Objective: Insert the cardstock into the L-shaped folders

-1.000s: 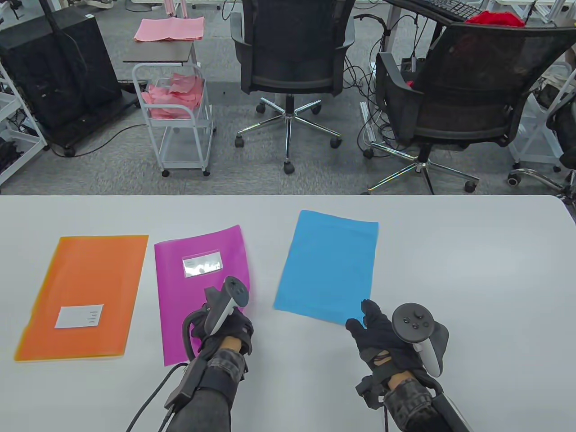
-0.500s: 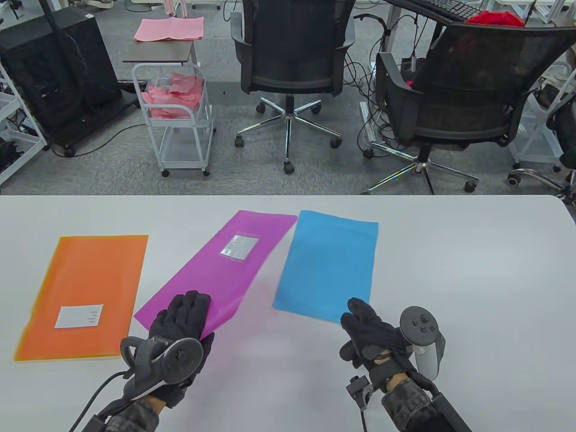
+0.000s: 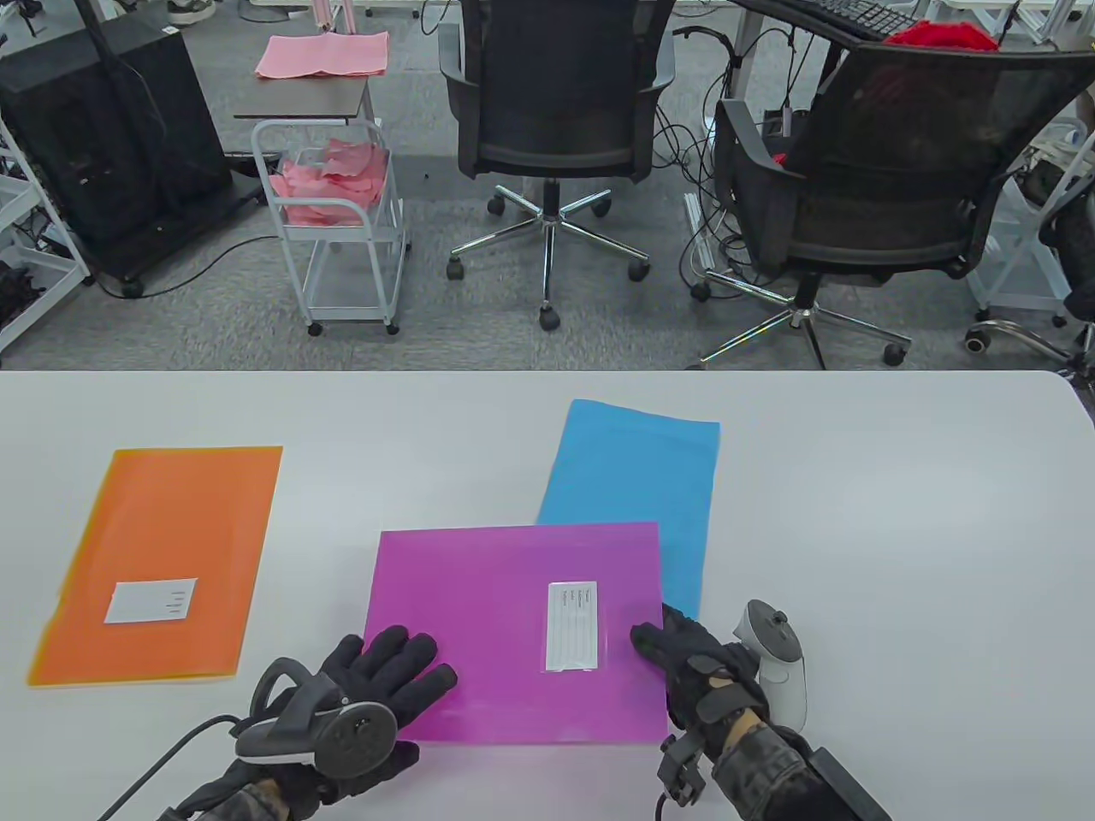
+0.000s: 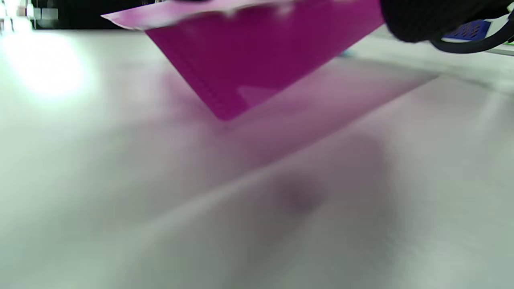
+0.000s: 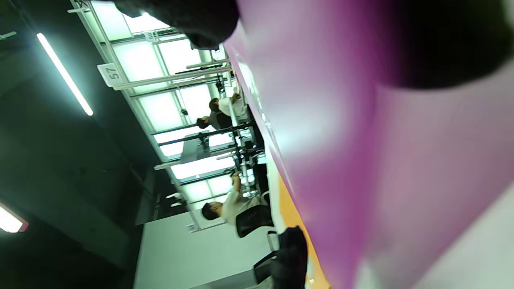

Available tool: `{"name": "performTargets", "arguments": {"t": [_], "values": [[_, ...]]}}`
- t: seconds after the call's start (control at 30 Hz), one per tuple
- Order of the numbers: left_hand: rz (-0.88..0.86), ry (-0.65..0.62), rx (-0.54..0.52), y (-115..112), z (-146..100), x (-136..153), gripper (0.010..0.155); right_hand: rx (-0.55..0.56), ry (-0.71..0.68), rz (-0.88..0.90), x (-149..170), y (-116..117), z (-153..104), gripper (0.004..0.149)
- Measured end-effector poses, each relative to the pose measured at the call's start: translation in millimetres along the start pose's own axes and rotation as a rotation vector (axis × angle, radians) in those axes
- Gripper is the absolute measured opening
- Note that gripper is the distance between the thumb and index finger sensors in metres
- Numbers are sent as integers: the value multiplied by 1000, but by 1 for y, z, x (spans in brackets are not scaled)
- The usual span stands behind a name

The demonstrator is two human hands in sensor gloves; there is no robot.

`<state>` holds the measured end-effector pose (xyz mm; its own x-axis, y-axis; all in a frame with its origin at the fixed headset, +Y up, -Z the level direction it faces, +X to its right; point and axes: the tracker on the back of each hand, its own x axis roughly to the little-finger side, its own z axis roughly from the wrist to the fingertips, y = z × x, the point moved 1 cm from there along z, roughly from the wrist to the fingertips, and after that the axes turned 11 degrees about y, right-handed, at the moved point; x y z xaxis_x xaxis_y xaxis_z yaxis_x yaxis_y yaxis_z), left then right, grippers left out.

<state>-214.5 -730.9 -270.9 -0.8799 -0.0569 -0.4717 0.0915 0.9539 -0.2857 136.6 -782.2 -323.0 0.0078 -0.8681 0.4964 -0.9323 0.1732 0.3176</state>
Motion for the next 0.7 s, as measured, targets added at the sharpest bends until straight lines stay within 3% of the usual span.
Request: {"name": "performTargets", "arguments": {"t": [0.23,0.27,0.37,0.47,0.63,0.7], "values": [[141,-15,21,-21,13,-24,113,11,25,-5,14,31,3,55],[140,-18,12,-21,13,-25,112,23,30,2,15,30,4,55],[56,30,-107,-16,14,-22,90,-33,61,81,23,27,7,55],[-67,23,-44,-17,17,-13,90,-11,91,58,26,23,10,54],[-79,9,25,-23,21,-3,97,-33,119,17,28,23,13,55],[-11,9,-41,-22,21,-4,98,-34,117,-10,25,24,12,55]]}}
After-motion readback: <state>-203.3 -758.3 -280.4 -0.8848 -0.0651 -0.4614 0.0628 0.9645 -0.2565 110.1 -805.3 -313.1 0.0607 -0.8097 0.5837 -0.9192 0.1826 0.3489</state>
